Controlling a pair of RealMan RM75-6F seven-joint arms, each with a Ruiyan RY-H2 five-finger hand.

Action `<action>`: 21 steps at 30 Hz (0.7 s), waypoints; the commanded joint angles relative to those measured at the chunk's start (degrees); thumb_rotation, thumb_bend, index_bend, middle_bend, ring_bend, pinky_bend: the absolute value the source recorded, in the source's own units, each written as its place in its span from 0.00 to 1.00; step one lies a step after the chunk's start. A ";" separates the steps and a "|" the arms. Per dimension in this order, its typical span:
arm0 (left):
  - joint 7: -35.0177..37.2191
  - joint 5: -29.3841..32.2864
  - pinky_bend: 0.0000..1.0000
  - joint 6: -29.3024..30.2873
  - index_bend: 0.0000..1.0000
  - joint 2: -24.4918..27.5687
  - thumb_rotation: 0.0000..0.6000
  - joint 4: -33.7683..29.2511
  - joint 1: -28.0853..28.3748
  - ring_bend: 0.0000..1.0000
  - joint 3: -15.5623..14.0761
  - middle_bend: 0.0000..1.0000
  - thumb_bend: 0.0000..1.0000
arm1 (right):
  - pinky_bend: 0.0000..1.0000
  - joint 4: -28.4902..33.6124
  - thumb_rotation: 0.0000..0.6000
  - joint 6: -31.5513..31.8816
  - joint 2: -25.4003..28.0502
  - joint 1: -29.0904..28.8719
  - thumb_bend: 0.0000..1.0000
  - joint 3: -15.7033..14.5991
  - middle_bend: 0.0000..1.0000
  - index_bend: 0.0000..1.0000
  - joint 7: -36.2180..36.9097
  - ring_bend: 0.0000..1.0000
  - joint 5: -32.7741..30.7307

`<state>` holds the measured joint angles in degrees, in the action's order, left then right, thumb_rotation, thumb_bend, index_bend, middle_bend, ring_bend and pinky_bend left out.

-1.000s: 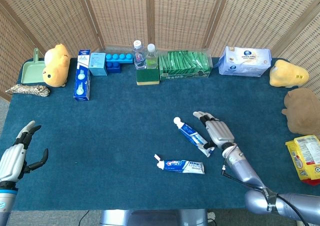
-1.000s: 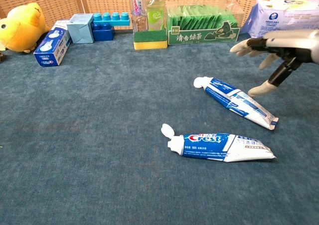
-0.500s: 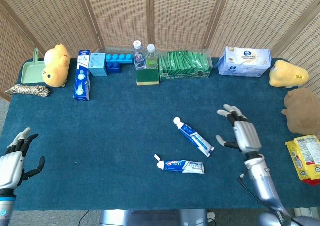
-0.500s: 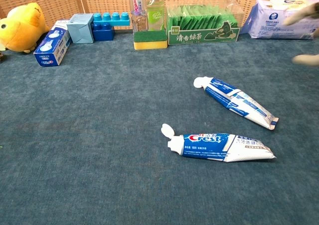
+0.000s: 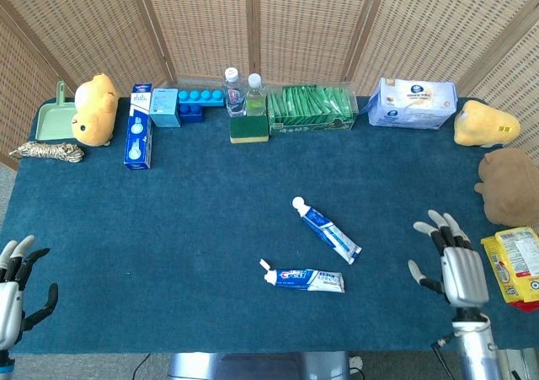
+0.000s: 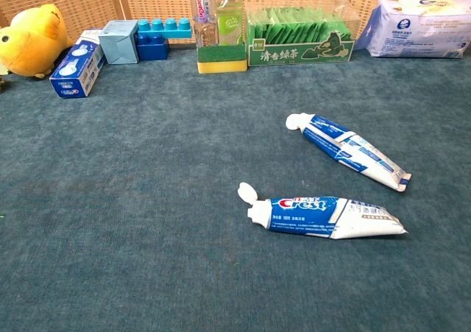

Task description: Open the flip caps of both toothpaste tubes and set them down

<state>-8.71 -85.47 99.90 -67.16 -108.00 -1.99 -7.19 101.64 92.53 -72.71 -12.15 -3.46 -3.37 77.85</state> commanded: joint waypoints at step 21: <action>-4.85 0.91 0.09 -3.72 0.19 2.01 0.98 -6.08 -3.18 0.00 0.73 0.09 0.43 | 0.16 0.33 1.00 -5.68 0.41 4.06 0.31 0.98 0.14 0.25 1.12 0.05 2.88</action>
<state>-13.60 -84.49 96.66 -64.96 -114.15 -5.23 -6.59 101.93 87.18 -72.17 -8.10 -2.67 -2.12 80.76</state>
